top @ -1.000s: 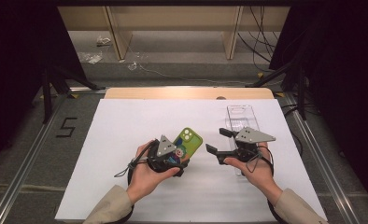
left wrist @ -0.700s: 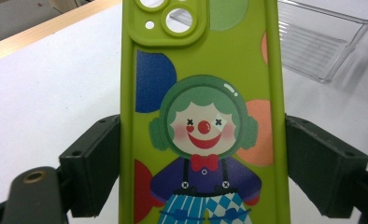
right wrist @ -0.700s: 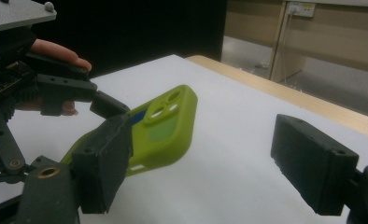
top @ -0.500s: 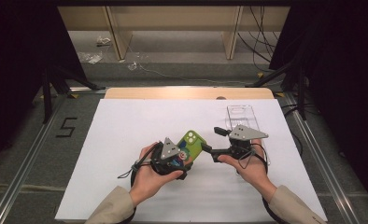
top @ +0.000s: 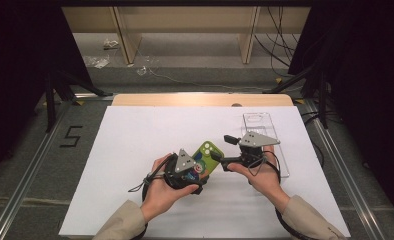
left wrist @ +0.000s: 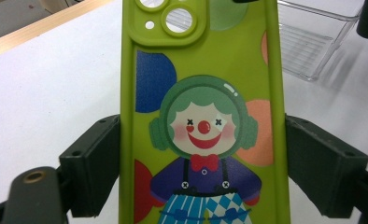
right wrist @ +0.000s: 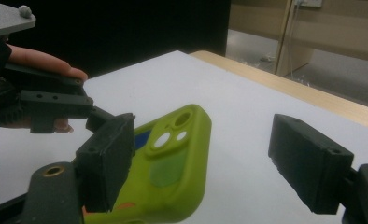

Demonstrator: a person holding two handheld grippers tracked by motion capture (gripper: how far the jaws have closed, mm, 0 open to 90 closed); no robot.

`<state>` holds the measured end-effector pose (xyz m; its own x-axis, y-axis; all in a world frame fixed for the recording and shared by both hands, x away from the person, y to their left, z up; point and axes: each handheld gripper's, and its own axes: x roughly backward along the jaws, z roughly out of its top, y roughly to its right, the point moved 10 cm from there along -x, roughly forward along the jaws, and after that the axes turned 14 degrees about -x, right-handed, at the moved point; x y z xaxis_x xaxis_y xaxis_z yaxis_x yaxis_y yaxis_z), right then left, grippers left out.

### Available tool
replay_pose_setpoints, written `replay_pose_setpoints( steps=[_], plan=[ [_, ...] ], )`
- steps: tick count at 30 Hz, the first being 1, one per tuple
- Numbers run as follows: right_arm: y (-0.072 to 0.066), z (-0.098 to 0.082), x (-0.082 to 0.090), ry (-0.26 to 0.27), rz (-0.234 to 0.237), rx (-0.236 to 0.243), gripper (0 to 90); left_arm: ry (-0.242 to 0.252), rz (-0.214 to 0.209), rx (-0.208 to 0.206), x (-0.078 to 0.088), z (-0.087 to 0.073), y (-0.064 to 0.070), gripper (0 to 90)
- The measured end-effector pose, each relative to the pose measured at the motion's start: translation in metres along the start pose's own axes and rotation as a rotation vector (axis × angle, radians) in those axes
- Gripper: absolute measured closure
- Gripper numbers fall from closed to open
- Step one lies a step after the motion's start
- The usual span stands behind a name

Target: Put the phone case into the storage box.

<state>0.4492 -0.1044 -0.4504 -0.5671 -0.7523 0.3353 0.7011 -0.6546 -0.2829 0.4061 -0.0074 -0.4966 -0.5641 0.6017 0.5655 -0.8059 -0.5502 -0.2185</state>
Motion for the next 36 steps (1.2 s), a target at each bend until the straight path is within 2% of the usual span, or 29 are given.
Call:
replay_pose_setpoints(
  steps=[12, 36],
  plan=[
    [-0.003, -0.003, -0.014, -0.028, 0.004, -0.018, 25.1, 0.003, -0.009, -0.008, -0.002, 0.001, 0.005, 16.3],
    [-0.002, -0.004, -0.024, -0.049, 0.002, -0.05, 30.1, 0.016, -0.011, -0.014, -0.003, 0.003, 0.008, 16.3]
  ],
)
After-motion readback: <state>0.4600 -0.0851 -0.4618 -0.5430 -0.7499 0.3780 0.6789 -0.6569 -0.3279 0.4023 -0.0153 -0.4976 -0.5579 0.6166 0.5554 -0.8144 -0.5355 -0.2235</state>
